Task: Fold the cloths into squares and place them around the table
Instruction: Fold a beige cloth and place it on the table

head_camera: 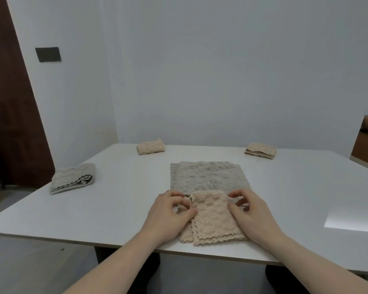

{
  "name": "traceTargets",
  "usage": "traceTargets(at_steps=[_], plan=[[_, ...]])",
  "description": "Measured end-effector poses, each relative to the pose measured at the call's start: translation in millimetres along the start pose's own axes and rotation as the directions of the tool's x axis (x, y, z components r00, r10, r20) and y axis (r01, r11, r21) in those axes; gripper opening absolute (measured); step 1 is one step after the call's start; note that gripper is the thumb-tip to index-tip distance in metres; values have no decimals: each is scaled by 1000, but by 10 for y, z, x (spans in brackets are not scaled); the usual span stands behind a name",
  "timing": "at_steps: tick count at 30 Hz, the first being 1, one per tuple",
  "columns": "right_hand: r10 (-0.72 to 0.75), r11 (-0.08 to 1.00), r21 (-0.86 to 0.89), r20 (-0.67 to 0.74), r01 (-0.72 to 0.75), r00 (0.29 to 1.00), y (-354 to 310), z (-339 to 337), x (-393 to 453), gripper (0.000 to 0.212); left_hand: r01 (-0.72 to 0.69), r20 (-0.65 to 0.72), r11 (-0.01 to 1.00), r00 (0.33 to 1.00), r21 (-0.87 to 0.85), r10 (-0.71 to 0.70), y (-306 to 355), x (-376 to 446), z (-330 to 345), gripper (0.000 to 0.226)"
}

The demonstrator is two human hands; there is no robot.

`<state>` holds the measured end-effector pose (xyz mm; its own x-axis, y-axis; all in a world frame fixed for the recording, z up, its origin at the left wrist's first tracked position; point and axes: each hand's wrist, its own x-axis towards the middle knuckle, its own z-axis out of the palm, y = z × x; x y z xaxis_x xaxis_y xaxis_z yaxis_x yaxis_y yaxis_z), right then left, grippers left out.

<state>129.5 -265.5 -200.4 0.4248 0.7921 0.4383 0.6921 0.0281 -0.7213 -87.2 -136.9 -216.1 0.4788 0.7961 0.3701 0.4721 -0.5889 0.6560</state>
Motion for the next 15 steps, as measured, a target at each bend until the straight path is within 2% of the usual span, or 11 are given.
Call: traceTargets(at_steps=[4,7,11,13,15], plan=[[50,994,94,-1,-50,999,122,18,1,16,14,-29,999,999,-41,-15,-48,43,-12,19],[5,1000,29,48,-6,999,115,21,-10,22,30,-55,993,998,-111,-36,-28,16,-15,16],[-74,995,-53,122,81,990,150,31,-26,31,116,-123,952,980,-282,-156,-7,10,-39,18],[-107,988,-94,163,124,981,151,40,-36,37,155,-125,949,973,-275,-195,1,18,-43,17],[-137,971,-163,210,173,968,152,57,-49,42,175,-100,968,976,-182,-195,-6,17,-21,17]])
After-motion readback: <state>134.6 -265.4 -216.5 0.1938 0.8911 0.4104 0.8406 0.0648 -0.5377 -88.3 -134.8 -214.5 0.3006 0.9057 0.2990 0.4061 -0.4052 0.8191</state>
